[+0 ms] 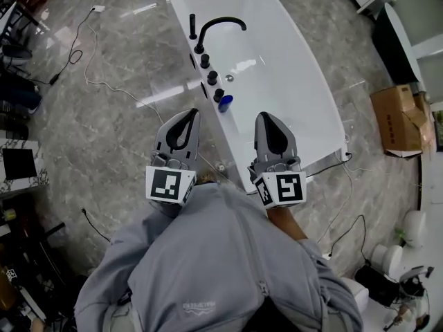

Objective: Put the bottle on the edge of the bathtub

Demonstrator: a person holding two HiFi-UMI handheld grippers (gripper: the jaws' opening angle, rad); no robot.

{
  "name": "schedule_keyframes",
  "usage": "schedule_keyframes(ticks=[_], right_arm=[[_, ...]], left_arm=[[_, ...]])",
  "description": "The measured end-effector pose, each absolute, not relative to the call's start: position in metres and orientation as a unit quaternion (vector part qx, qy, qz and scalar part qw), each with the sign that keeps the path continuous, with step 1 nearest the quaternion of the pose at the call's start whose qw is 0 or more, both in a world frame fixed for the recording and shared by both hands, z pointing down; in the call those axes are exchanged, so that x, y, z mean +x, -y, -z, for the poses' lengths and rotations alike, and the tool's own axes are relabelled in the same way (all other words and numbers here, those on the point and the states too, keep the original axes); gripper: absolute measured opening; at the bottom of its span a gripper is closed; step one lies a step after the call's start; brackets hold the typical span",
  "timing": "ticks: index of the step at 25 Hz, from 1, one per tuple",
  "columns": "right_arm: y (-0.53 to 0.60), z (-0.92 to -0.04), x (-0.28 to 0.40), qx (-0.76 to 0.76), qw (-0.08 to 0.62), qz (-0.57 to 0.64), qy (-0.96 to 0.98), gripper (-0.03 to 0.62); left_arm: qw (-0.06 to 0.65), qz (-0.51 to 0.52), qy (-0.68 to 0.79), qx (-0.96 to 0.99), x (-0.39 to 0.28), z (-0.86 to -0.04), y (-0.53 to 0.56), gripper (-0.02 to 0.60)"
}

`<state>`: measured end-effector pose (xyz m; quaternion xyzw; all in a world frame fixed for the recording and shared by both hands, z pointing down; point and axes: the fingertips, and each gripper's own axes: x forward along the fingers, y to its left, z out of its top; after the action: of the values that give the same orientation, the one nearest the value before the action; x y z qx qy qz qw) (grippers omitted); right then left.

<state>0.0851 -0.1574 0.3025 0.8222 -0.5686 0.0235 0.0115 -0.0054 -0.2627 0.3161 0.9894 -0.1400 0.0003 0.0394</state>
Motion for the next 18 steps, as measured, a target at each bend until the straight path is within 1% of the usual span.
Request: schedule_keyframes(ticks=[4,9,18], right_arm=[[0.153,-0.286,0.081,0.822,0.006,-0.009,0.569,0.003],[0.148,-0.291,0.070,0.823,0.009,-0.018,0.568,0.003],[0.152,-0.291,0.059,0.819,0.005,-0.019,0.574,0.003]], left_arm=[[0.025,0.004,0.151,0.988,-0.014,-0.298,0.254,0.005],[0.011,0.006,0.146,0.989,-0.020,-0.288,0.241,0.005],[0.011,0.003,0.142,0.990,-0.027,-0.287,0.238,0.005]])
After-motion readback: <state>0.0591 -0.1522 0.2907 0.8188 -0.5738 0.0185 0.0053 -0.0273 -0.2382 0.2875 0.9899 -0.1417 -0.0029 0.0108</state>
